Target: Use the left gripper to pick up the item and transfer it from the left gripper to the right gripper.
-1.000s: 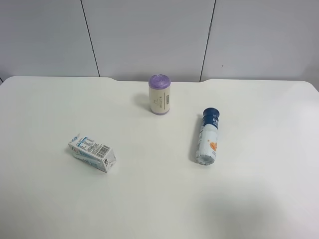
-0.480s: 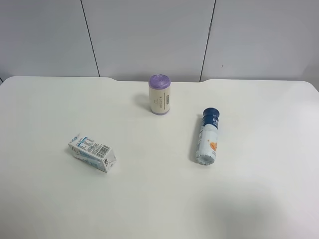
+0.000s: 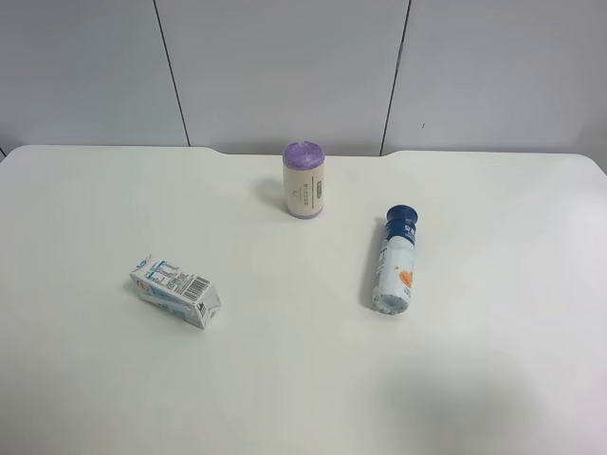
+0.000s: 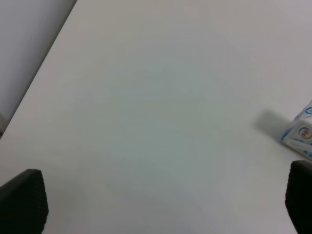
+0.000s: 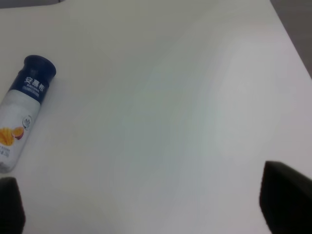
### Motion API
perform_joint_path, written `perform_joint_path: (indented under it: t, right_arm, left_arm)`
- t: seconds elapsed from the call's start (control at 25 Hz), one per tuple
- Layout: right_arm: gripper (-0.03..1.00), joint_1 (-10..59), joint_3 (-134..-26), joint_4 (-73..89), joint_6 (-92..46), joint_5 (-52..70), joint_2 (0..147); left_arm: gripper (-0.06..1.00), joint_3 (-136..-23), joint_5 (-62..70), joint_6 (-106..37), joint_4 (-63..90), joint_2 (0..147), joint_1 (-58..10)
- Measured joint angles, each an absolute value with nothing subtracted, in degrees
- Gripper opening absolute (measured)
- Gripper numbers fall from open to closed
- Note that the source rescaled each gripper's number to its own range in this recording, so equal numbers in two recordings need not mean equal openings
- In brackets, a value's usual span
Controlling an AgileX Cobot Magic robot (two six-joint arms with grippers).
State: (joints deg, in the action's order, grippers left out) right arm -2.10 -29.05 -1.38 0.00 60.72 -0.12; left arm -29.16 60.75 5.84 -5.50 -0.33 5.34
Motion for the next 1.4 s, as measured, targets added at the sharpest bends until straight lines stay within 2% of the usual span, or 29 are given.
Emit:
perform_joint_path:
  t: [0.16, 0.4, 0.68, 1.04, 1.16, 1.4]
  right_arm:
    - [0.93, -2.1, -29.05, -1.38, 0.0, 60.72, -0.12]
    - [0.93, -2.1, -29.05, -1.38, 0.0, 60.72, -0.12]
    - [0.93, -2.1, -29.05, -1.38, 0.0, 60.72, -0.12]
    - [0.93, -2.1, -29.05, -1.38, 0.0, 60.72, -0.12]
    - [0.93, -2.1, -29.05, -1.38, 0.0, 60.72, -0.12]
    - [0.93, -2.1, -29.05, -1.38, 0.0, 60.72, -0.12]
  left_arm:
    - [1.0, -30.01, 60.82, 2.69, -3.87, 4.17, 5.34]
    - [1.0, -38.4, 60.34, -13.46, 6.84, 20.73, 4.24]
    - [1.0, -47.23, 60.71, -25.54, 9.98, 38.98, -13.53]
    - [1.0, -53.18, 56.98, -37.25, 1.51, 61.76, -34.19]
    - [1.0, -53.44, 54.85, -42.09, 0.0, 66.43, -36.65]
    - [1.0, -53.6, 54.19, -52.74, -1.23, 73.96, -36.53]
